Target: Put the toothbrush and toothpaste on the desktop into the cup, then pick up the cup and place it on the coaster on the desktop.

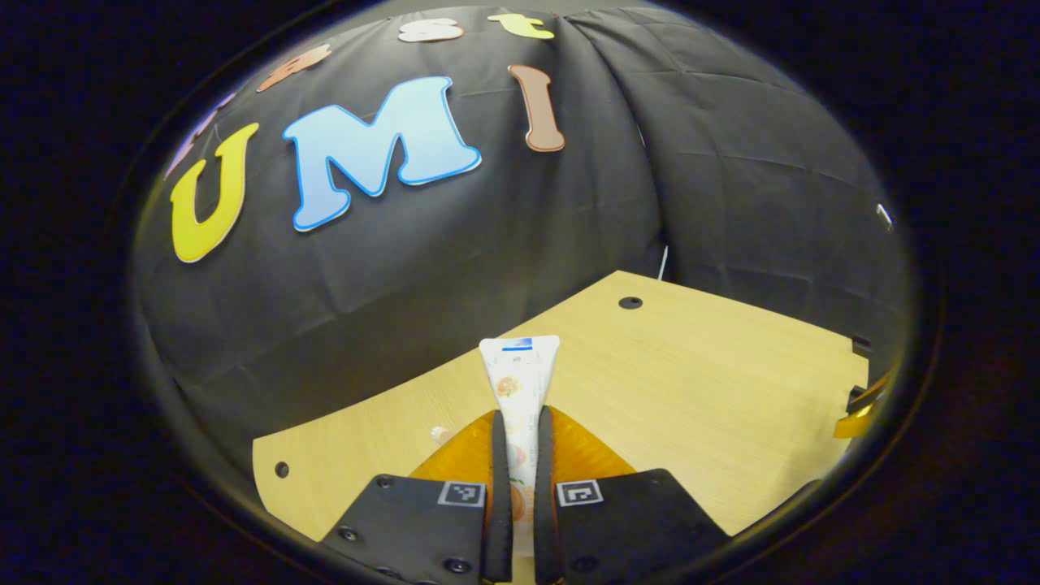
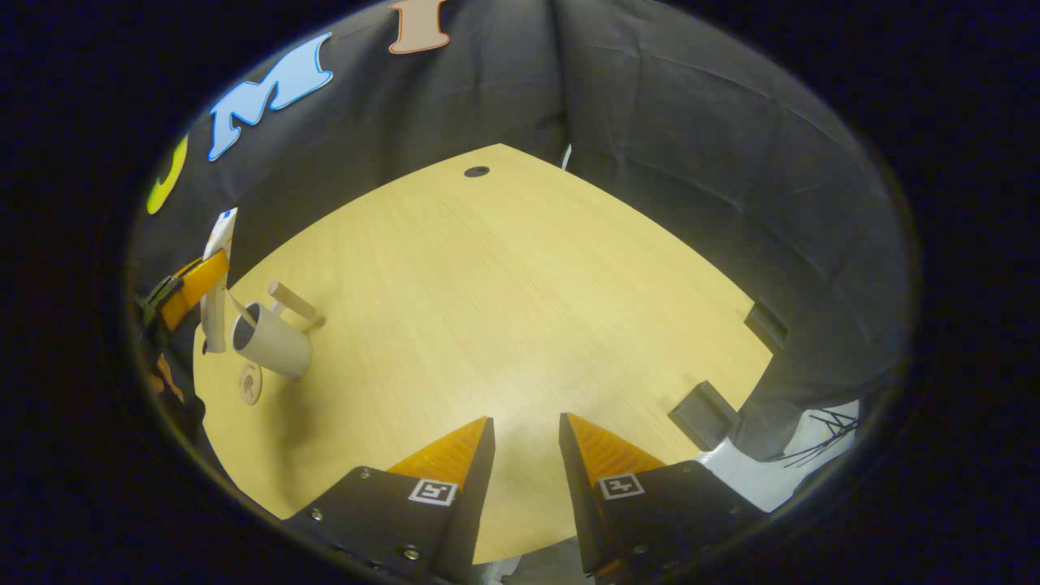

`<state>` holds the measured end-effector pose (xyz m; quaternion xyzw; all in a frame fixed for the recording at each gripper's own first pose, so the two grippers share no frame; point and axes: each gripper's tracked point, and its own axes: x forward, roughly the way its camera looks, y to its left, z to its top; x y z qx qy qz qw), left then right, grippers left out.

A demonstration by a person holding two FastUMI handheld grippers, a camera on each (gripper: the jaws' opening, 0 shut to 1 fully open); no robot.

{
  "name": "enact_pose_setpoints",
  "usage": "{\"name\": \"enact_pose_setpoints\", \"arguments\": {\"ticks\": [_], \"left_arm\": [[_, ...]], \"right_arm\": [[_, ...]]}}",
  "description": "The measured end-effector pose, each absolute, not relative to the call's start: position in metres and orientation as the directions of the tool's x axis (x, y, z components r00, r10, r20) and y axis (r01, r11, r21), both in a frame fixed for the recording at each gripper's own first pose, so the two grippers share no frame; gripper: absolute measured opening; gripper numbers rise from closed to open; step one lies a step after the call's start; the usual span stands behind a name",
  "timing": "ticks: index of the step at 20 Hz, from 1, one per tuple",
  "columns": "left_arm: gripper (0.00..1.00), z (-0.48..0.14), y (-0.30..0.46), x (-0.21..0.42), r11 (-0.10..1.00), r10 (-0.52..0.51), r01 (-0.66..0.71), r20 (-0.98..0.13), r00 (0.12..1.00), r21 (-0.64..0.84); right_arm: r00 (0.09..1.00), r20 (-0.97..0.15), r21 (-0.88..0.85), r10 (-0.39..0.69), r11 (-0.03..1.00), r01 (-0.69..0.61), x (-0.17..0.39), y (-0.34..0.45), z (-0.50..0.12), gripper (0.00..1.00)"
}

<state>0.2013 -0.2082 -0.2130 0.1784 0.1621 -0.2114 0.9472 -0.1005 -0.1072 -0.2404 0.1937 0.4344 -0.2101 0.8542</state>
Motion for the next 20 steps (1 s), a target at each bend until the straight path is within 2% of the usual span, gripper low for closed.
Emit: {"name": "enact_pose_setpoints", "arguments": {"ticks": [5,11,16,17,20], "left_arm": [[0.18,-0.224,-0.216,0.210,0.832,-0.385,0.493,-0.375,0.843,0.255],[0.18,-0.252,-0.203,0.222,0.849,-0.358,0.470,-0.388,0.849,0.244],[0.28,-0.258,-0.184,0.214,0.874,-0.312,0.419,-0.378,0.872,0.244],[0.27,-0.257,-0.185,0.209,0.877,-0.314,0.418,-0.376,0.872,0.238],[0.39,-0.262,-0.191,0.191,0.884,-0.325,0.425,-0.398,0.858,0.195]], "right_arm": [[0.527,-0.832,0.152,-0.175,0.841,0.519,-0.092,-0.101,-0.244,0.48],[0.508,-0.847,0.146,-0.158,0.849,0.508,-0.088,-0.091,-0.251,0.46],[0.500,-0.851,0.144,-0.158,0.846,0.512,-0.085,-0.093,-0.253,0.46],[0.500,-0.852,0.145,-0.155,0.848,0.510,-0.084,-0.092,-0.252,0.46],[0.507,-0.849,0.145,-0.147,0.859,0.492,-0.080,-0.088,-0.253,0.46]]}}
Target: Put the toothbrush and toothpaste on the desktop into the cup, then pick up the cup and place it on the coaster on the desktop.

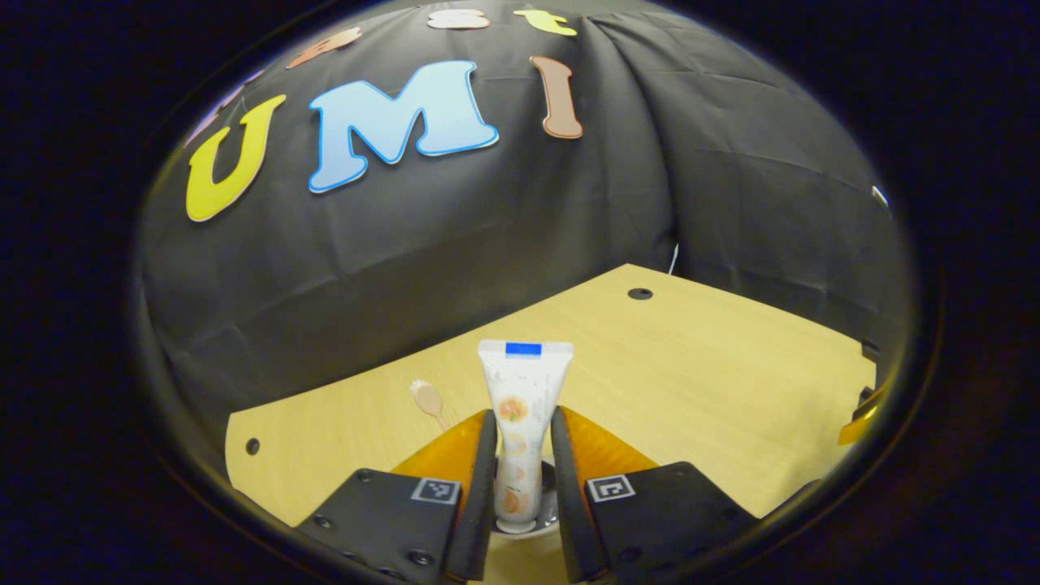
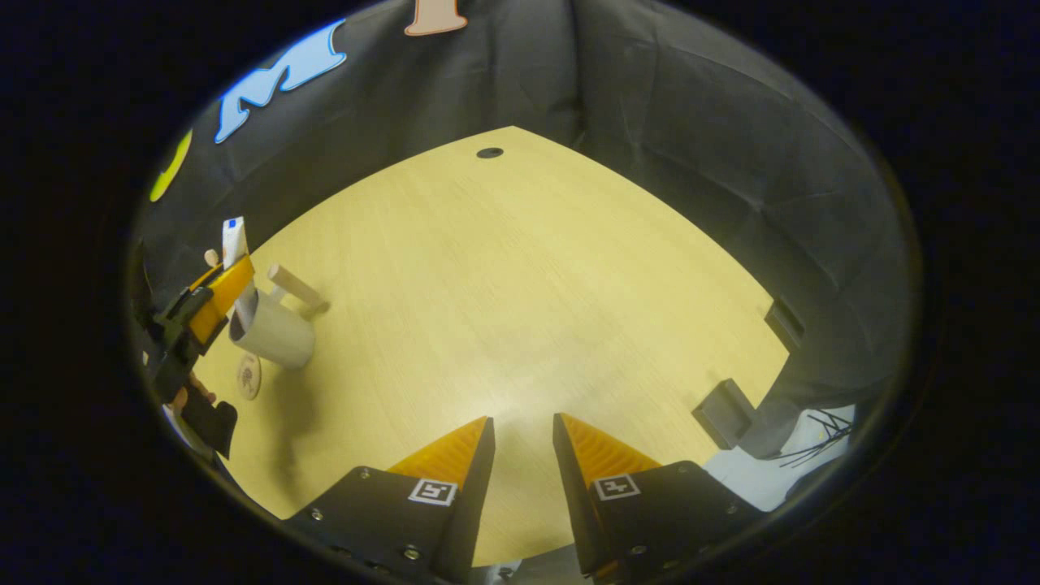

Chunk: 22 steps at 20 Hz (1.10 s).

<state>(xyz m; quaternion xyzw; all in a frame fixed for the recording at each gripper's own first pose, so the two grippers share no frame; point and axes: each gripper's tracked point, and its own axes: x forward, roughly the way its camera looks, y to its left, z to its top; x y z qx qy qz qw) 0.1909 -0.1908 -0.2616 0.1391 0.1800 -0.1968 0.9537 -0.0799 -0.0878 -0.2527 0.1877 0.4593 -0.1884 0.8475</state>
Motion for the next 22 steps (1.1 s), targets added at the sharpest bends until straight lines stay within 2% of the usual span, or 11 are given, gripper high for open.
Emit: {"name": "enact_pose_setpoints", "arguments": {"ticks": [2,3,4,6,9,11,14,17,20,21,22], "left_arm": [[0.54,-0.263,-0.189,0.178,0.890,-0.318,0.418,-0.408,0.856,0.183],[0.56,-0.265,-0.188,0.173,0.894,-0.309,0.411,-0.418,0.854,0.179],[0.71,-0.268,-0.187,0.170,0.897,-0.305,0.408,-0.428,0.851,0.173],[0.82,-0.270,-0.187,0.161,0.903,-0.304,0.403,-0.441,0.844,0.148],[0.84,-0.265,-0.185,0.152,0.917,-0.280,0.374,-0.444,0.851,0.140],[0.93,-0.262,-0.182,0.142,0.925,-0.273,0.360,-0.447,0.852,0.122],[0.94,-0.257,-0.179,0.126,0.938,-0.261,0.335,-0.453,0.852,0.091],[0.95,-0.252,-0.163,0.109,0.953,-0.227,0.293,-0.460,0.858,0.076],[0.94,-0.249,-0.139,0.097,0.973,-0.164,0.220,-0.464,0.870,0.069],[0.94,-0.249,-0.126,0.093,0.979,-0.137,0.192,-0.467,0.874,0.071],[0.94,-0.248,-0.116,0.088,0.984,-0.107,0.160,-0.470,0.876,0.075]], "right_arm": [[0.519,-0.843,0.151,-0.139,0.866,0.476,-0.076,-0.084,-0.250,0.46],[0.524,-0.840,0.149,-0.138,0.871,0.468,-0.075,-0.083,-0.249,0.46],[0.529,-0.837,0.145,-0.139,0.877,0.459,-0.074,-0.083,-0.247,0.46],[0.535,-0.834,0.139,-0.139,0.884,0.446,-0.075,-0.080,-0.245,0.46],[0.544,-0.829,0.155,-0.127,0.884,0.442,-0.077,-0.078,-0.247,0.46],[0.558,-0.821,0.165,-0.125,0.883,0.440,-0.074,-0.080,-0.245,0.46],[0.588,-0.801,0.175,-0.111,0.897,0.407,-0.059,-0.079,-0.234,0.46],[0.625,-0.778,0.165,-0.057,0.943,0.291,-0.037,-0.075,-0.222,0.46],[0.647,-0.762,0.138,0.028,0.983,0.120,-0.011,-0.065,-0.211,0.46],[0.643,-0.764,0.135,0.062,0.989,0.065,-0.003,-0.061,-0.210,0.51],[0.639,-0.763,0.133,0.095,0.991,0.011,0.006,-0.059,-0.210,0.46]]}}
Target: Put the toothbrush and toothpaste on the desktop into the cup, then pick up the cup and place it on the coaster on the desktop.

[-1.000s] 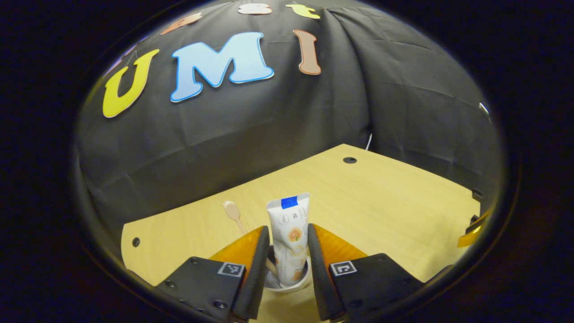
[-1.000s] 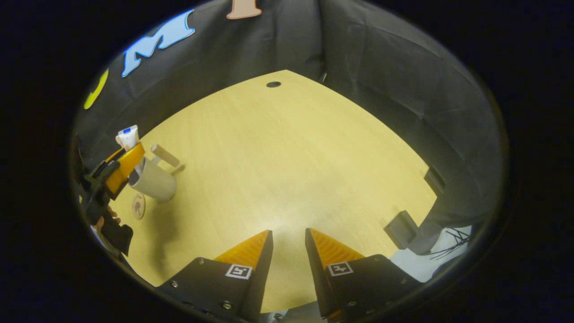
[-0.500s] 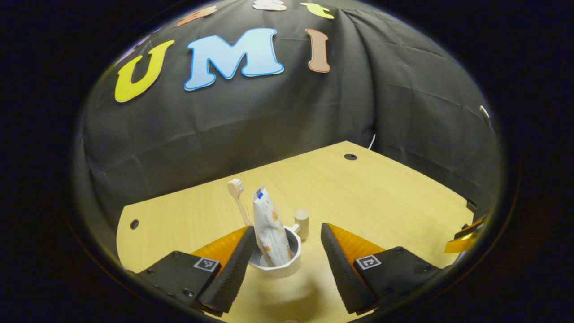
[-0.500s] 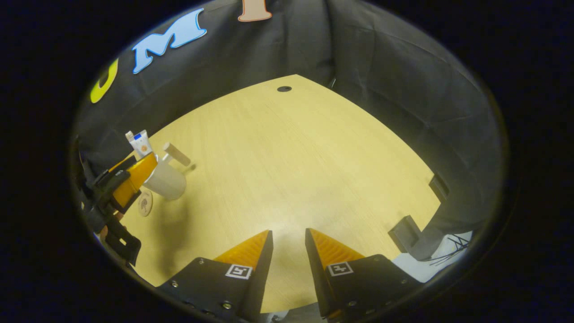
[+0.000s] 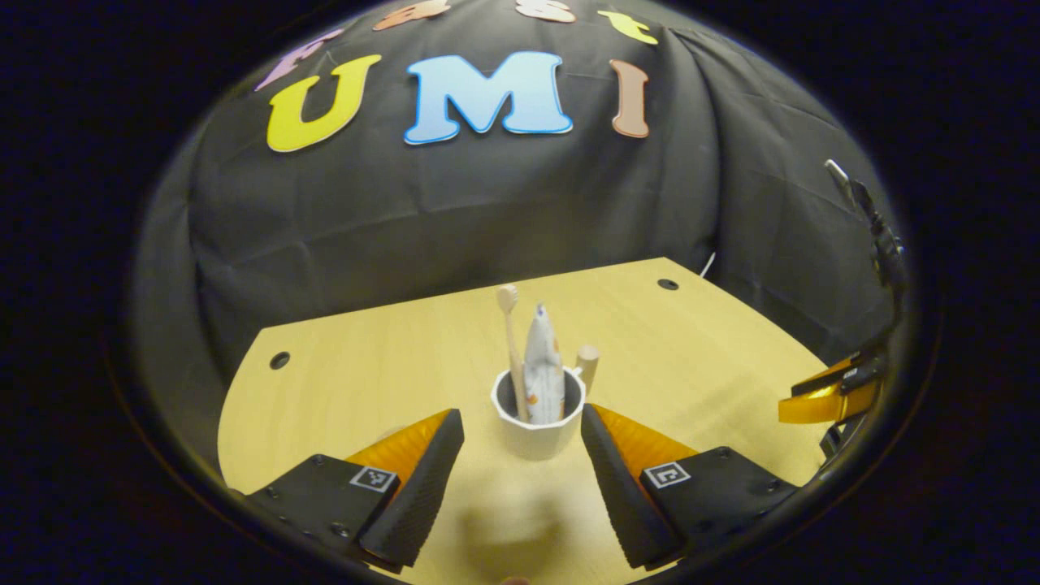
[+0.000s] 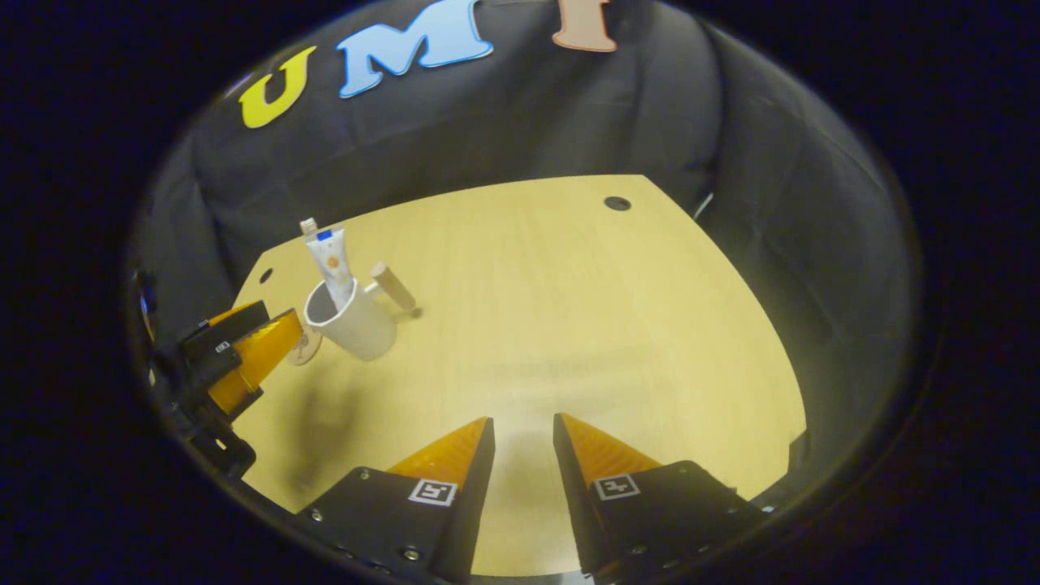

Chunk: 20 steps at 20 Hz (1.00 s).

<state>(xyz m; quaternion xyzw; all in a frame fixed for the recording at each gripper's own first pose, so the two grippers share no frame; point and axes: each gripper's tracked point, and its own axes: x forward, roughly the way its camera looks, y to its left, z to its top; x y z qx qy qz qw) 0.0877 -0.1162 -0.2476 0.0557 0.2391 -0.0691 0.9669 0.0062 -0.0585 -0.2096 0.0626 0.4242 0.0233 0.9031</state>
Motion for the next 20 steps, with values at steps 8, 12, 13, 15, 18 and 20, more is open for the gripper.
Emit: {"name": "enact_pose_setpoints", "arguments": {"ticks": [8,12,13,15,18,20], "left_arm": [[0.94,-0.254,-0.052,0.017,0.993,0.114,-0.095,-0.533,0.838,0.063],[0.94,-0.260,-0.039,-0.015,0.982,0.170,-0.185,-0.561,0.810,0.030],[0.94,-0.264,-0.039,-0.022,0.979,0.175,-0.204,-0.568,0.804,0.013],[0.94,-0.271,-0.035,-0.035,0.969,0.203,-0.245,-0.583,0.787,0.008],[0.95,-0.279,-0.029,-0.051,0.955,0.241,-0.296,-0.602,0.761,0.008],[0.95,-0.280,-0.027,-0.059,0.945,0.264,-0.326,-0.608,0.748,0.010]], "right_arm": [[0.543,-0.799,0.012,0.258,0.909,-0.416,0.069,-0.033,-0.221,0.51],[0.472,-0.828,-0.048,0.301,0.802,-0.596,0.094,-0.020,-0.218,0.42],[0.457,-0.835,-0.063,0.307,0.772,-0.633,0.103,-0.015,-0.217,0.42],[0.436,-0.842,-0.088,0.318,0.716,-0.693,0.121,-0.006,-0.214,0.46],[0.389,-0.858,-0.085,0.335,0.654,-0.752,0.136,0.010,-0.210,0.42],[0.375,-0.864,-0.103,0.335,0.611,-0.784,0.144,0.017,-0.211,0.46]]}}
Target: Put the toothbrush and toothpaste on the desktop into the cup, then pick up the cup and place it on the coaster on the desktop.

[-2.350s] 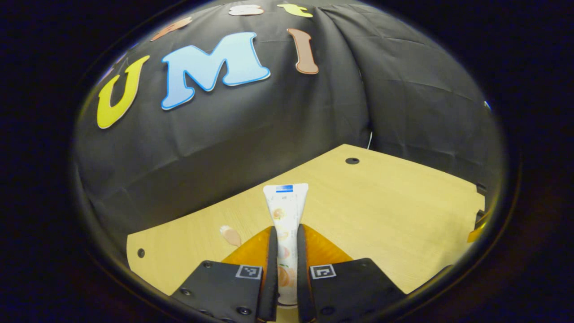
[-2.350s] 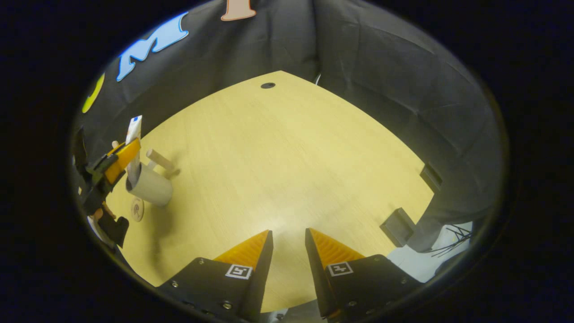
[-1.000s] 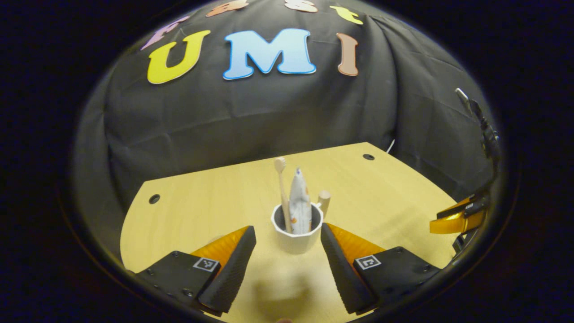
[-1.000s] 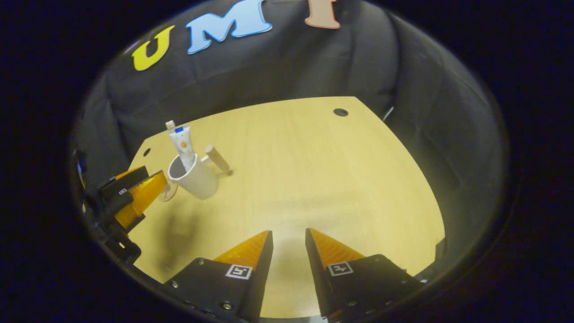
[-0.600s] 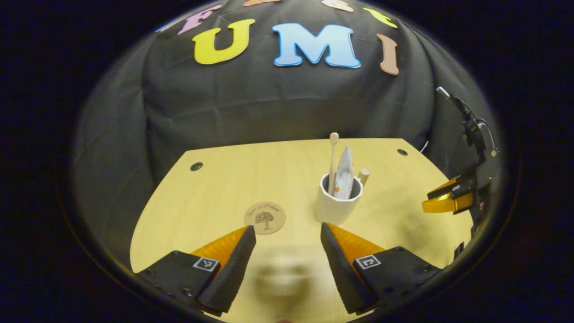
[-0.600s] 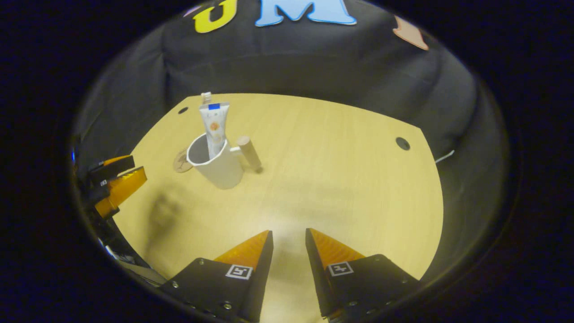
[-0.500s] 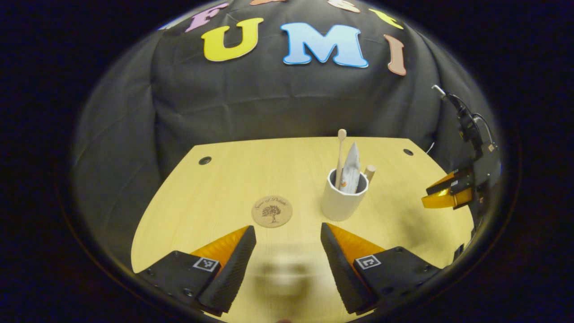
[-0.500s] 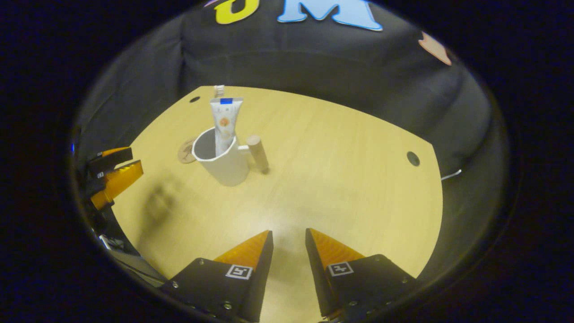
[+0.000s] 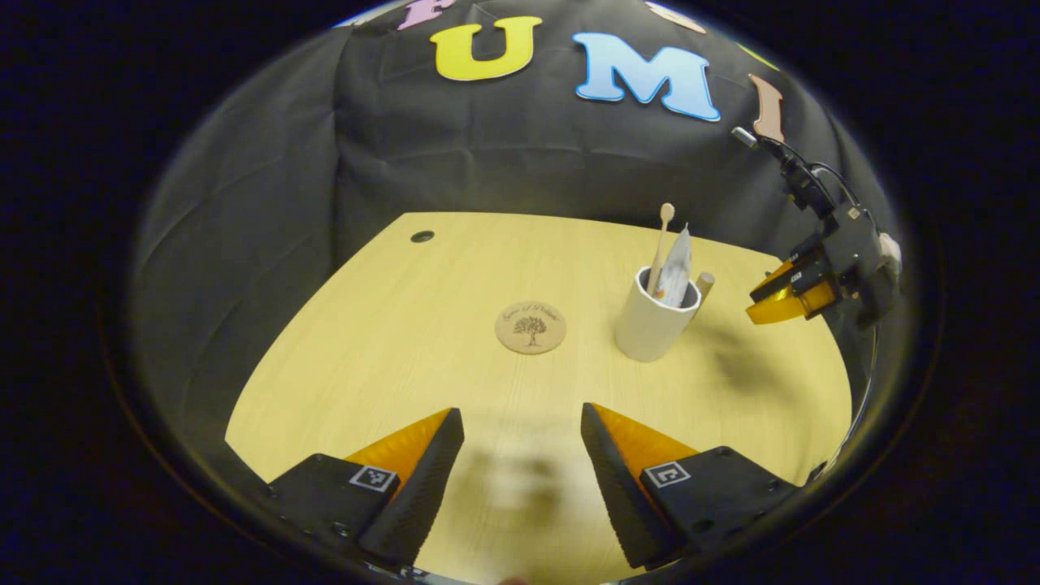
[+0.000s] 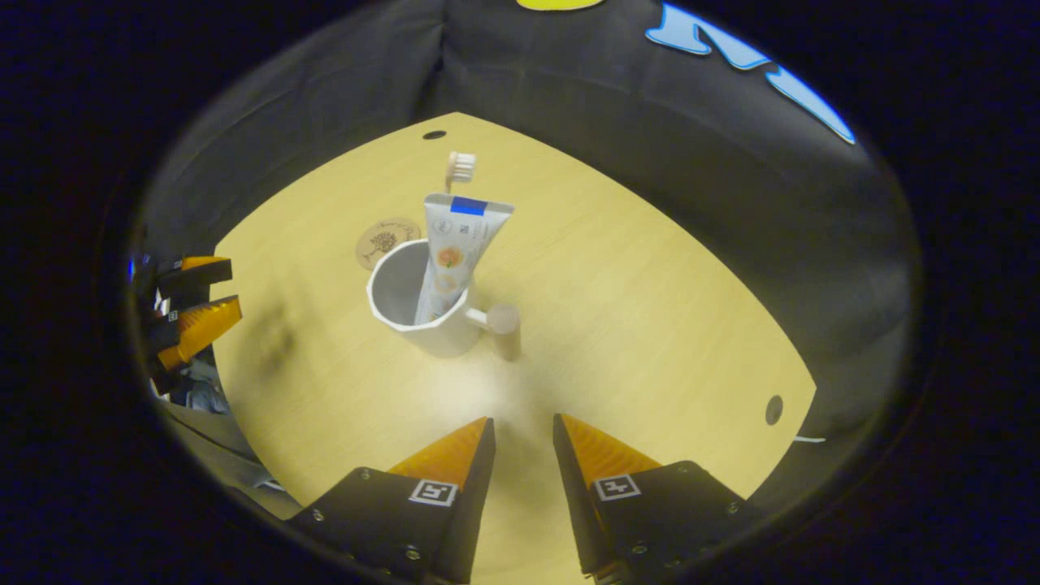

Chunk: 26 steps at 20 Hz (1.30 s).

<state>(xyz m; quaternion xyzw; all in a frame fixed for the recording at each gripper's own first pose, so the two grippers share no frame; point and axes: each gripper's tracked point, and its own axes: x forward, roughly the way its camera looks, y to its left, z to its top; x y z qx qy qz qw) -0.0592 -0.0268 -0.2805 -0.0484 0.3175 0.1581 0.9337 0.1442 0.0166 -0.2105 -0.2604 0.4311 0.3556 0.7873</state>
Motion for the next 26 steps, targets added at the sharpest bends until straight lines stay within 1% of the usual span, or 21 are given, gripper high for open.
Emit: {"name": "enact_pose_setpoints", "arguments": {"ticks": [1,2,3,4,6,7,8,9,11,13,14,16,17,22,24,25,26], "left_arm": [[0.94,-0.282,-0.026,-0.064,0.940,0.275,-0.341,-0.611,0.742,0.009],[0.94,-0.283,-0.025,-0.069,0.934,0.285,-0.356,-0.616,0.734,0.007],[0.94,-0.284,-0.024,-0.076,0.929,0.294,-0.370,-0.622,0.726,0.006],[0.95,-0.286,-0.024,-0.084,0.923,0.303,-0.384,-0.628,0.717,0.007],[0.95,-0.290,-0.023,-0.099,0.914,0.315,-0.405,-0.640,0.700,0.006],[0.94,-0.293,-0.022,-0.108,0.910,0.319,-0.415,-0.648,0.692,0.005],[0.95,-0.296,-0.021,-0.116,0.903,0.327,-0.429,-0.656,0.680,0.006],[0.95,-0.299,-0.019,-0.120,0.898,0.333,-0.440,-0.662,0.671,0.006],[0.94,-0.306,-0.015,-0.119,0.888,0.343,-0.460,-0.671,0.657,0.003],[0.95,-0.307,-0.013,-0.121,0.881,0.352,-0.473,-0.675,0.649,0.005],[0.95,-0.306,-0.012,-0.122,0.879,0.356,-0.477,-0.674,0.647,0.006],[0.95,-0.306,-0.012,-0.121,0.875,0.359,-0.485,-0.674,0.646,0.002],[0.95,-0.306,-0.010,-0.122,0.872,0.361,-0.490,-0.676,0.642,0.001],[0.95,-0.305,-0.012,-0.119,0.866,0.361,-0.499,-0.681,0.637,-0.009],[0.95,-0.307,-0.012,-0.118,0.865,0.359,-0.501,-0.684,0.635,-0.011],[0.95,-0.307,-0.012,-0.117,0.864,0.357,-0.503,-0.687,0.633,-0.014],[0.95,-0.307,-0.013,-0.116,0.863,0.357,-0.505,-0.687,0.633,-0.017]], "right_arm": [[0.362,-0.870,-0.103,0.335,0.593,-0.798,0.146,0.020,-0.212,0.46],[0.349,-0.877,-0.108,0.331,0.571,-0.813,0.149,0.022,-0.215,0.41],[0.346,-0.882,-0.130,0.320,0.541,-0.831,0.153,0.023,-0.216,0.46],[0.347,-0.884,-0.153,0.313,0.509,-0.847,0.160,0.025,-0.217,0.46],[0.311,-0.893,-0.129,0.327,0.476,-0.870,0.162,0.039,-0.218,0.46],[0.296,-0.896,-0.120,0.330,0.464,-0.878,0.164,0.045,-0.220,0.42],[0.301,-0.896,-0.131,0.328,0.451,-0.883,0.169,0.049,-0.220,0.46],[0.299,-0.894,-0.132,0.333,0.443,-0.887,0.173,0.056,-0.220,0.46],[0.276,-0.899,-0.113,0.340,0.430,-0.896,0.175,0.067,-0.221,0.46],[0.274,-0.905,-0.132,0.326,0.398,-0.908,0.180,0.071,-0.225,0.46],[0.273,-0.906,-0.138,0.323,0.385,-0.912,0.183,0.075,-0.226,0.50],[0.255,-0.913,-0.127,0.319,0.373,-0.919,0.181,0.083,-0.229,0.41],[0.260,-0.912,-0.138,0.317,0.361,-0.922,0.185,0.087,-0.230,0.46],[0.226,-0.928,-0.131,0.295,0.309,-0.942,0.179,0.097,-0.237,0.46],[0.223,-0.931,-0.136,0.290,0.291,-0.947,0.178,0.097,-0.238,0.51],[0.209,-0.934,-0.124,0.290,0.285,-0.950,0.174,0.100,-0.241,0.42],[0.204,-0.935,-0.122,0.289,0.280,-0.952,0.172,0.100,-0.241,0.46]]}}
